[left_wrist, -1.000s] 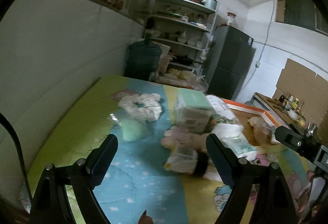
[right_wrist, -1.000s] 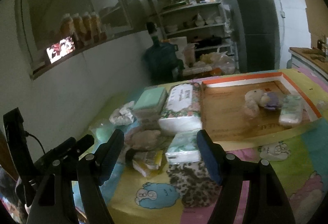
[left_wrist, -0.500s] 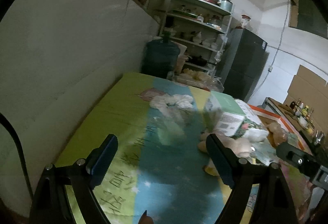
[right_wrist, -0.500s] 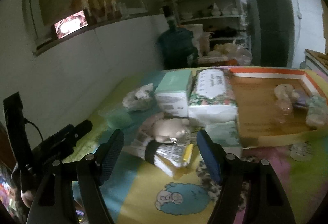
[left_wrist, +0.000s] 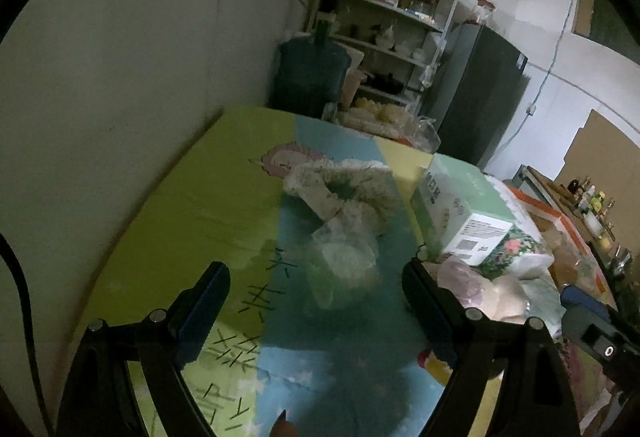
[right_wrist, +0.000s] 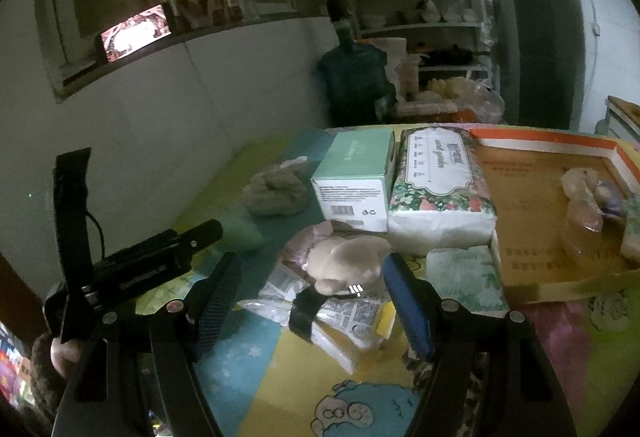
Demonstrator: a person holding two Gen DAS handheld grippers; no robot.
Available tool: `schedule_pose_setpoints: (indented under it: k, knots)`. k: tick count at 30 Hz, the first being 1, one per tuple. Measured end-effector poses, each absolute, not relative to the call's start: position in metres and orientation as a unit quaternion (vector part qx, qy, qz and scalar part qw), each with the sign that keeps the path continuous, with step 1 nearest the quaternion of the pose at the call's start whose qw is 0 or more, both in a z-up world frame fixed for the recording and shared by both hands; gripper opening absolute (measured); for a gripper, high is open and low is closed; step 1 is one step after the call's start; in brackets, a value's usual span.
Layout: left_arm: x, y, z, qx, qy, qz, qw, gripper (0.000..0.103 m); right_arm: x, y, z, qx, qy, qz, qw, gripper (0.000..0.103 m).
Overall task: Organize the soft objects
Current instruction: 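Grasp the clear bag with green contents with the left tool while the right tool grasps the beige teddy bear, then carry the green-filled bag with the left tool while the right tool carries the beige teddy bear into the tray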
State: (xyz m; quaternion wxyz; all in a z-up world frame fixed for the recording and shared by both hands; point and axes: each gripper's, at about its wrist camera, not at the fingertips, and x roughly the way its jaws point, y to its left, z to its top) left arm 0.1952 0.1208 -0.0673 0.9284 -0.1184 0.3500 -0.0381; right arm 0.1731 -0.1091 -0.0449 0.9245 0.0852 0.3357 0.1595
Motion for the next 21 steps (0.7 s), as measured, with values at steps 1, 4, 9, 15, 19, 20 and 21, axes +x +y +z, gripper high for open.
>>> schedule_pose_setpoints:
  k: [1, 4, 9, 15, 19, 20, 21]
  knots:
    - [0.198, 0.121, -0.07, -0.121, 0.356, -0.039, 0.926, 0.088, 0.175, -0.11, -0.046, 0.086, 0.337, 0.159, 0.924, 0.075]
    - [0.206, 0.122, -0.075, -0.132, 0.373, -0.049, 0.917, 0.088, 0.182, -0.112, -0.051, 0.088, 0.345, 0.158, 0.921, 0.075]
    - [0.222, 0.118, -0.09, -0.131, 0.415, -0.05, 0.899, 0.073, 0.195, -0.112, -0.06, 0.092, 0.36, 0.157, 0.915, 0.075]
    - [0.223, 0.117, -0.092, -0.129, 0.414, -0.059, 0.899, 0.058, 0.207, -0.112, -0.069, 0.095, 0.374, 0.15, 0.91, 0.075]
    - [0.226, 0.117, -0.092, -0.142, 0.415, -0.082, 0.895, 0.043, 0.215, -0.111, -0.074, 0.094, 0.382, 0.148, 0.907, 0.075]
    - [0.226, 0.118, -0.092, -0.146, 0.414, -0.083, 0.895, 0.043, 0.216, -0.11, -0.076, 0.092, 0.385, 0.147, 0.907, 0.075]
    - [0.226, 0.119, -0.093, -0.15, 0.413, -0.086, 0.894, 0.042, 0.217, -0.109, -0.077, 0.091, 0.386, 0.147, 0.906, 0.075]
